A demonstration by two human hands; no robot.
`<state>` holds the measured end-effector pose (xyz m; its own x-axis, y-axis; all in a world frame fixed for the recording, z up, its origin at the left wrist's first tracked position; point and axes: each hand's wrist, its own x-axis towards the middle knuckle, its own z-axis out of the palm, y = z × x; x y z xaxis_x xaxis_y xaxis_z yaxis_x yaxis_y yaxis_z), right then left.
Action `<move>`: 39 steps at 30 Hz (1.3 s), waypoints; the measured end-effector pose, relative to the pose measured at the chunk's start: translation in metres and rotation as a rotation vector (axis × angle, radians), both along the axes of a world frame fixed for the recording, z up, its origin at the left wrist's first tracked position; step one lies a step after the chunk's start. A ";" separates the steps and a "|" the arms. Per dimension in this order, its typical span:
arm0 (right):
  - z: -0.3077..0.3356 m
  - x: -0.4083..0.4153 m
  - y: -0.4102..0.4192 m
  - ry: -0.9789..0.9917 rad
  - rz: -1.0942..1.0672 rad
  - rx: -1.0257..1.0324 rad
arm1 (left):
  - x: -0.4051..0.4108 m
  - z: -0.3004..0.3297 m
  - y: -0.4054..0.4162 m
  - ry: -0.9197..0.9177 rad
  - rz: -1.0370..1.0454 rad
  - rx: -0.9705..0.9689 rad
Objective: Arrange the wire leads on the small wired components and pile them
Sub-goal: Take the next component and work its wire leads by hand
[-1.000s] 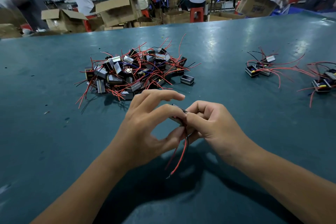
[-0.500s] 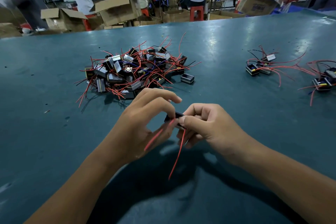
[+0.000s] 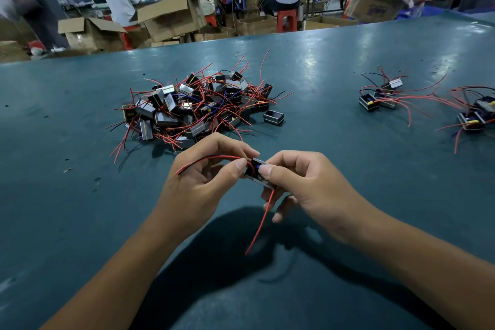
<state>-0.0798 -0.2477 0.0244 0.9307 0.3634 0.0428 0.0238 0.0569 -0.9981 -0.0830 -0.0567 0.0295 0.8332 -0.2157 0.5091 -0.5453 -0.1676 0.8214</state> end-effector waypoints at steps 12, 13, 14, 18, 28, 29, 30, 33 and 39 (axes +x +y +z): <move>-0.005 0.000 0.001 -0.245 -0.226 -0.164 | -0.001 -0.008 -0.013 0.187 0.042 -0.203; -0.005 0.000 0.001 -0.244 -0.228 -0.162 | -0.002 -0.007 -0.013 0.207 0.031 -0.217; -0.006 0.001 0.001 -0.243 -0.228 -0.159 | -0.002 -0.006 -0.013 0.227 0.022 -0.225; -0.006 0.001 0.000 -0.251 -0.238 -0.155 | -0.003 -0.005 -0.012 0.339 0.038 -0.250; -0.008 0.002 0.001 -0.291 -0.291 -0.196 | -0.004 -0.002 -0.013 0.460 -0.019 -0.351; -0.007 0.002 0.001 -0.293 -0.294 -0.199 | -0.005 -0.002 -0.013 0.454 -0.016 -0.345; -0.007 0.002 0.001 -0.293 -0.296 -0.202 | -0.005 -0.001 -0.013 0.444 -0.009 -0.339; -0.007 0.002 0.001 -0.291 -0.305 -0.209 | -0.005 -0.001 -0.014 0.393 0.045 -0.295; -0.006 0.001 0.001 -0.252 -0.298 -0.195 | -0.005 -0.001 -0.016 0.394 0.125 -0.293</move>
<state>-0.0788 -0.2467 0.0187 0.9654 0.1039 0.2391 0.2546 -0.1784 -0.9504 -0.0879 -0.0725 0.0288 0.9846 0.0030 0.1746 -0.1744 0.0568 0.9830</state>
